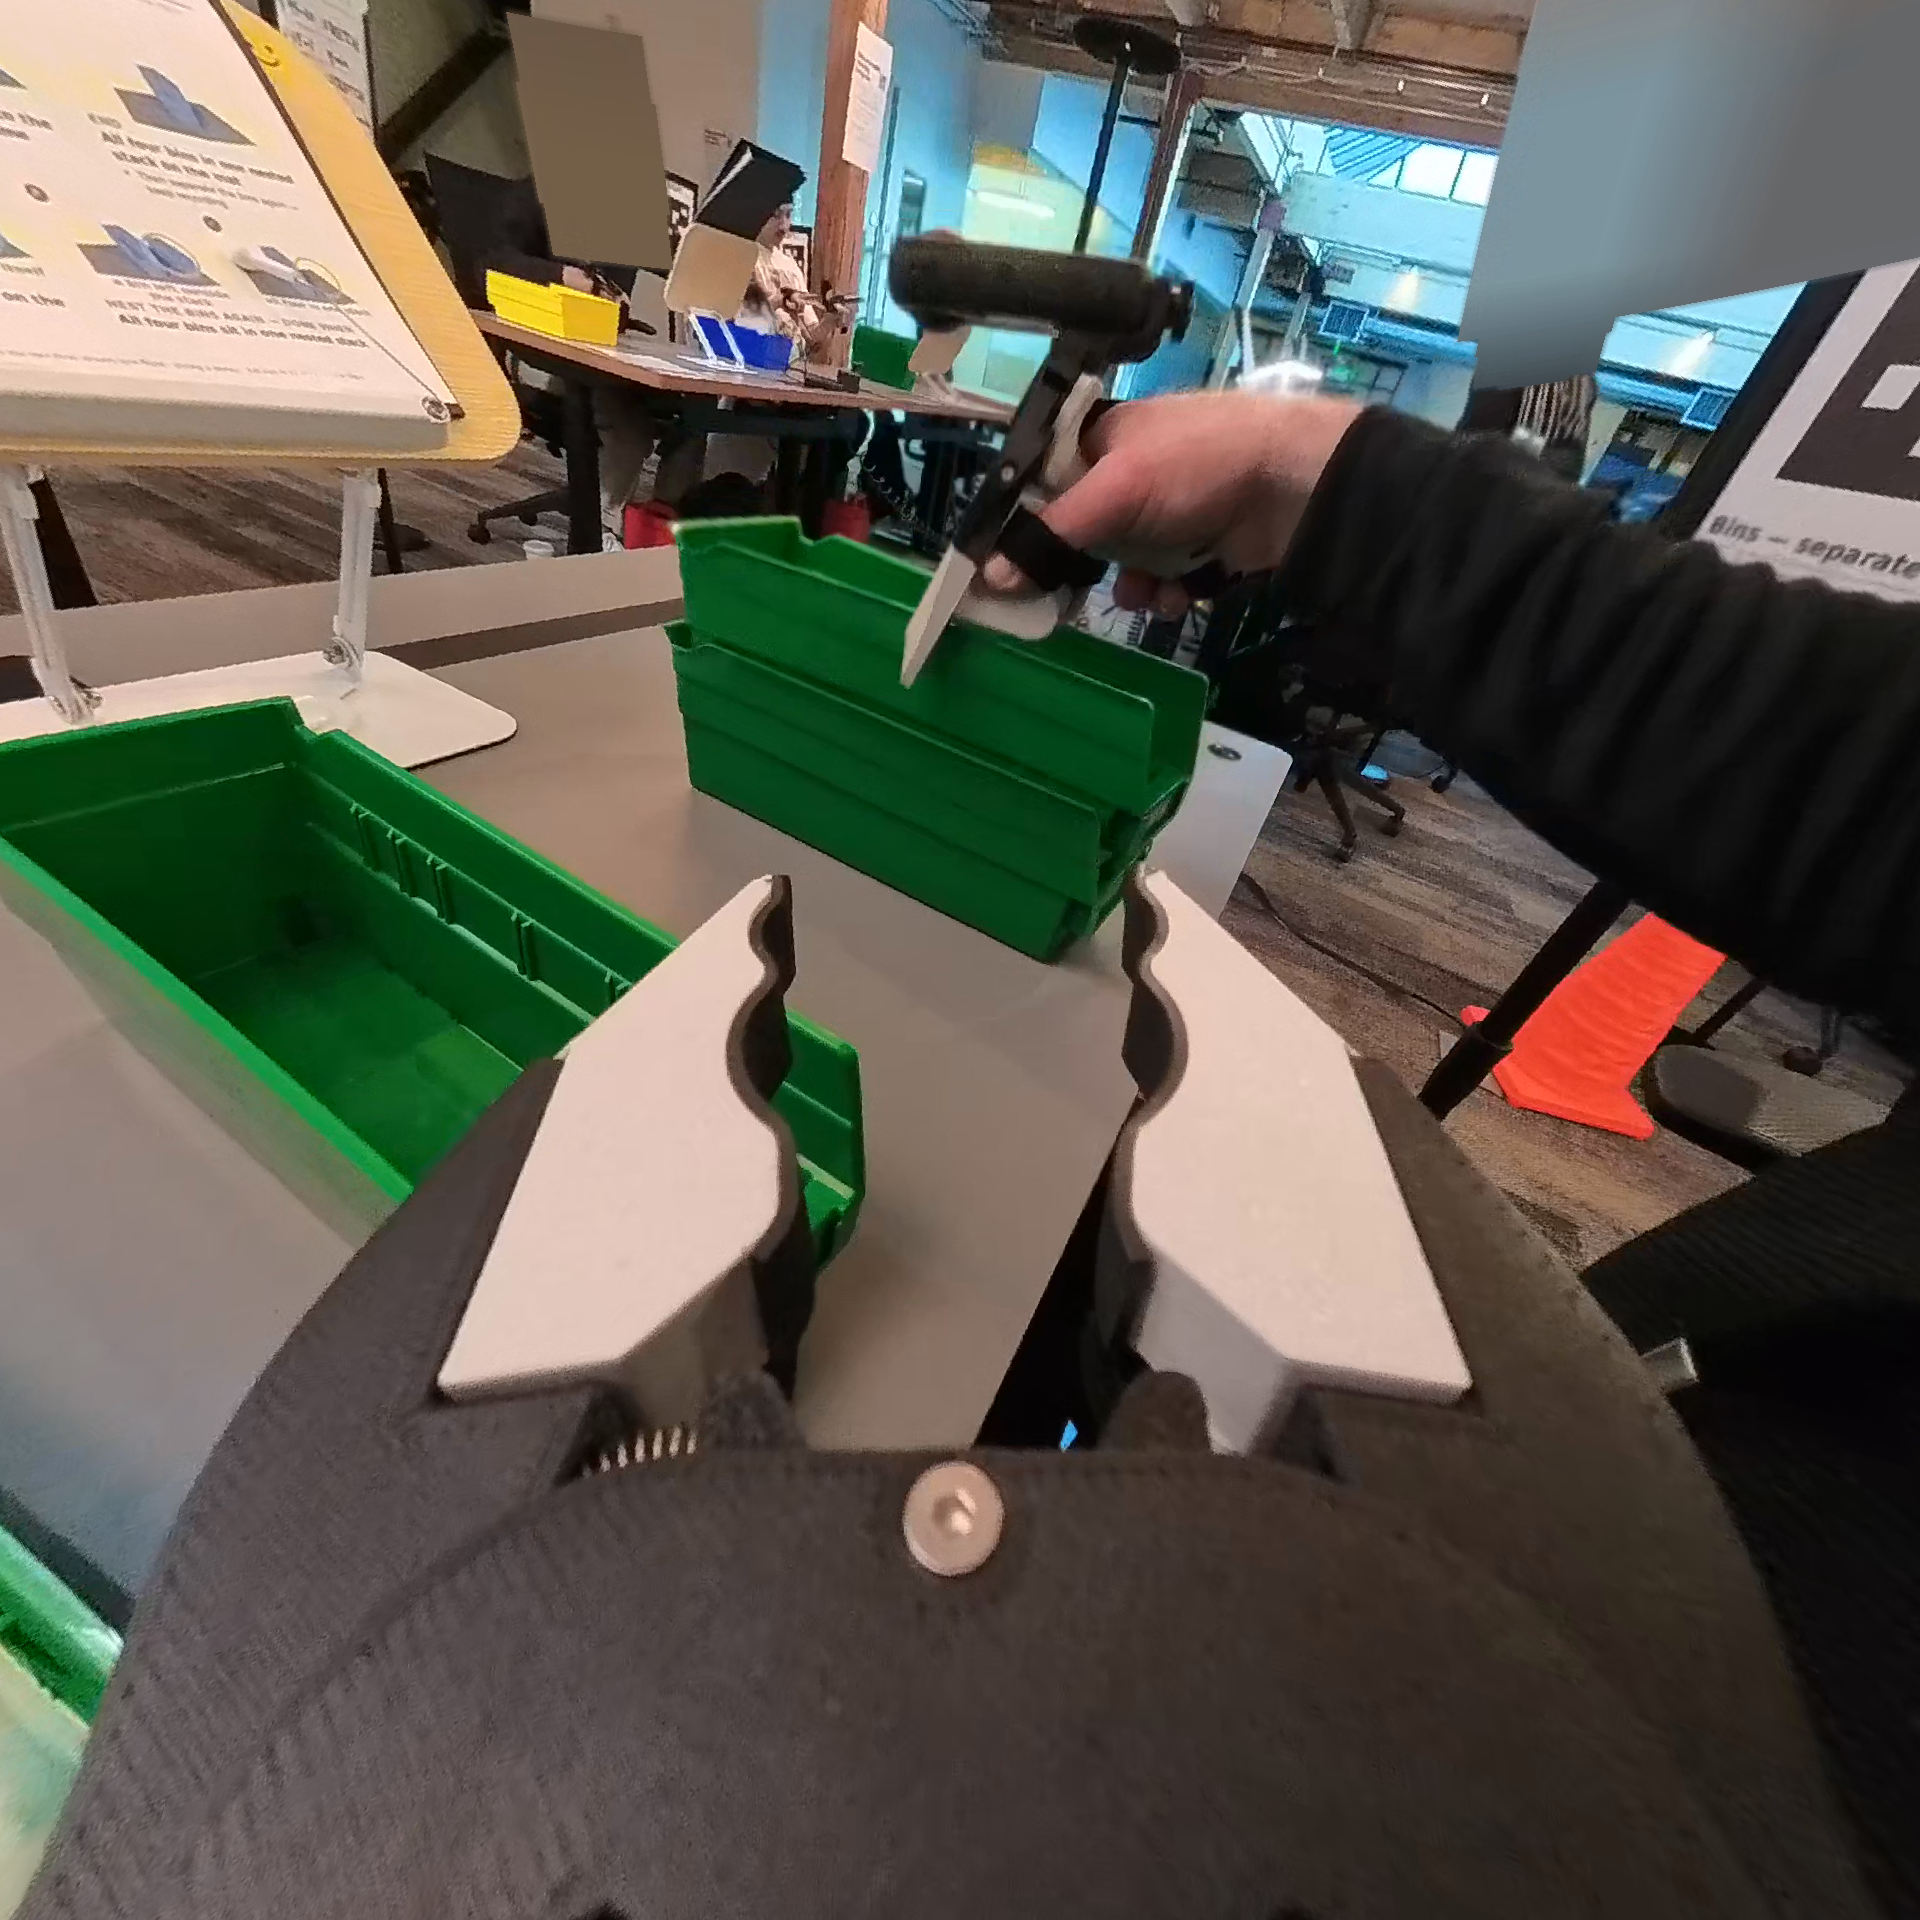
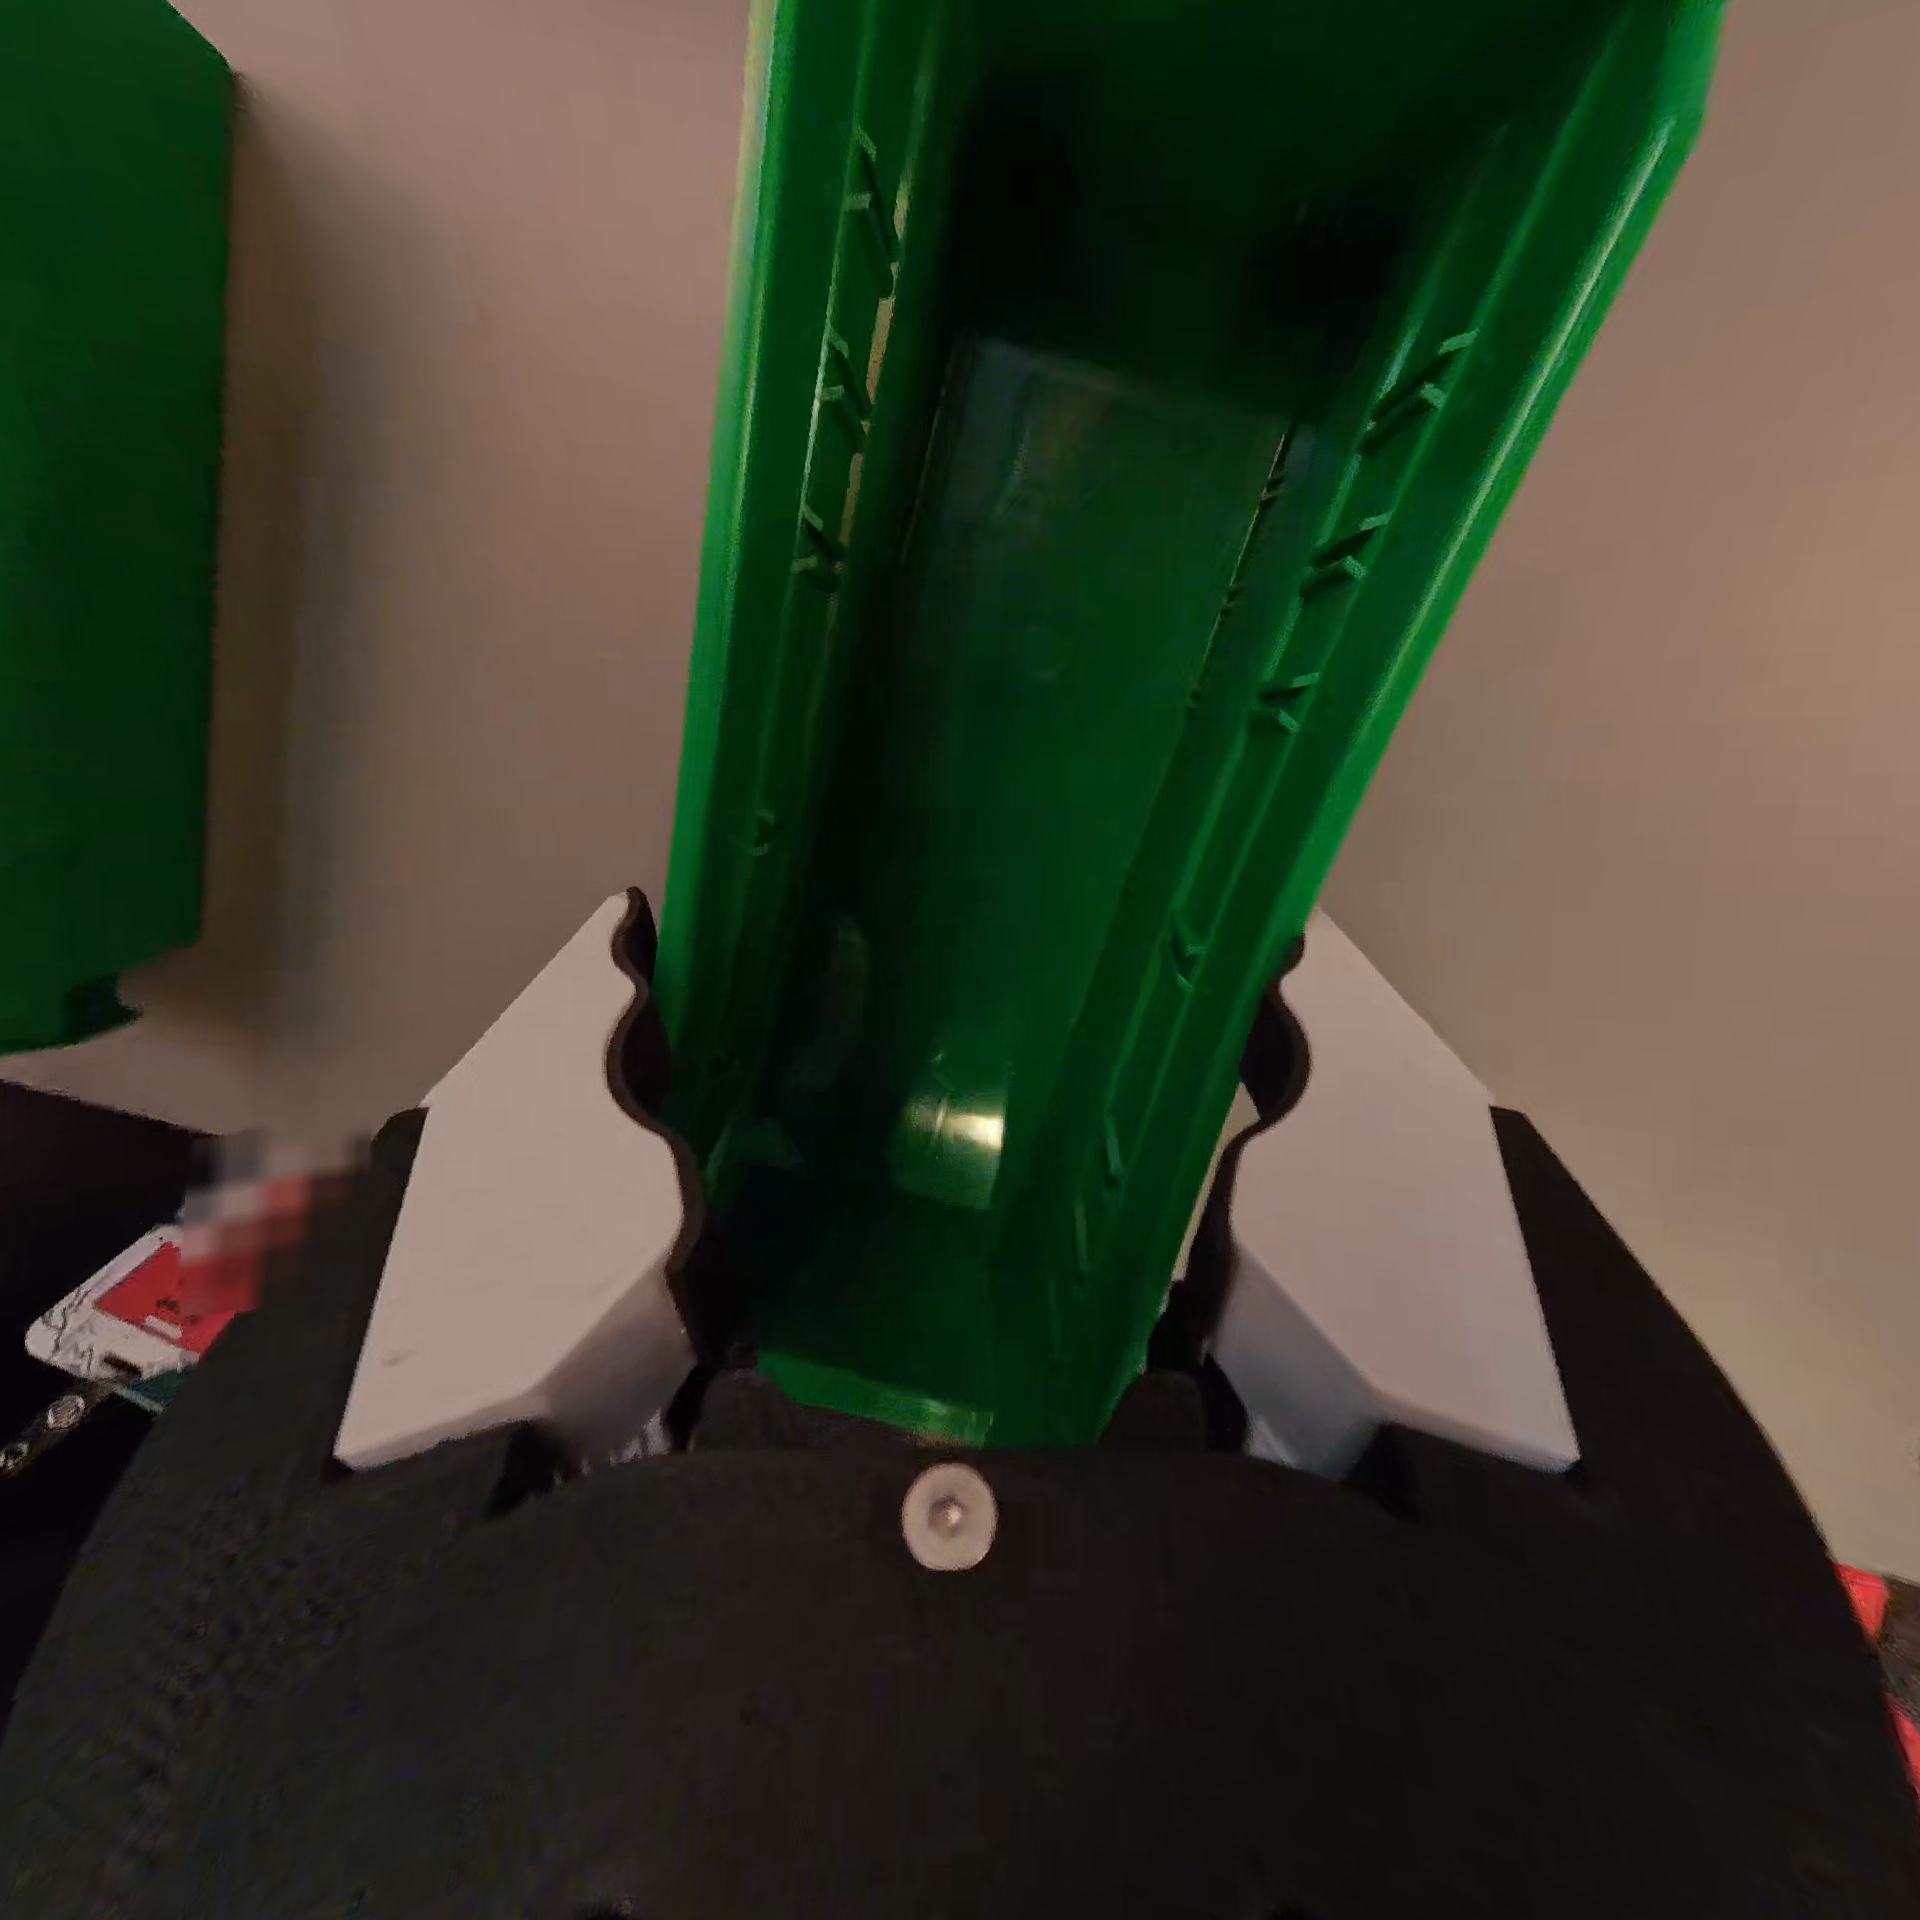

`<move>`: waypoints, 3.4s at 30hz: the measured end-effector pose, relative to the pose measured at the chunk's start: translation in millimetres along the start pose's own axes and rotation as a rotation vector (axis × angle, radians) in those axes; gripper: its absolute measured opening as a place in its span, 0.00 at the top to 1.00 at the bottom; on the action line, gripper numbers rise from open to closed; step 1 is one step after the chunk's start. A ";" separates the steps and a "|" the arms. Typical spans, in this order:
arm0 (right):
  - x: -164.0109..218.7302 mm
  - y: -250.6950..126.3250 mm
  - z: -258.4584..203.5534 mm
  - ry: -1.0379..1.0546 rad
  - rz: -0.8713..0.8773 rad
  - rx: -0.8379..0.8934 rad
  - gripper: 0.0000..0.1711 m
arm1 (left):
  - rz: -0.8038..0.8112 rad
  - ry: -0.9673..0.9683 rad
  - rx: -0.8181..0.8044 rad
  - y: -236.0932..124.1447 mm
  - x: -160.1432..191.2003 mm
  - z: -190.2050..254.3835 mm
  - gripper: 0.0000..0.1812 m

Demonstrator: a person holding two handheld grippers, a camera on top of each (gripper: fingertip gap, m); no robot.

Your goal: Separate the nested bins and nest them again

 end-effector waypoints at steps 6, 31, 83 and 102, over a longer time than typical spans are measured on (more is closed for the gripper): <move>0.5 15.8 -0.8 0.012 0.009 0.007 0.28 | -0.002 -0.007 0.004 0.7 0.9 -0.7 0.66; -5.6 26.4 -3.8 0.030 0.228 0.033 0.36 | -0.004 -0.008 0.006 1.4 1.9 -0.5 0.66; -17.2 -61.3 -133.4 -0.423 0.337 -0.298 0.29 | -0.201 0.291 0.066 65.0 14.7 45.0 0.66; -18.2 24.4 -293.9 -2.119 0.095 -0.125 0.09 | -0.125 0.257 -0.071 -1.3 7.0 26.7 0.68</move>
Point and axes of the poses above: each gripper's, where its closed fingertips meet, y out along the fingers, x out of its underside, z = x × y across the jaws, the point moved 7 cm from there along -y, back along the fingers, and after that the axes turned 3 degrees about x, right-handed, at the moved point
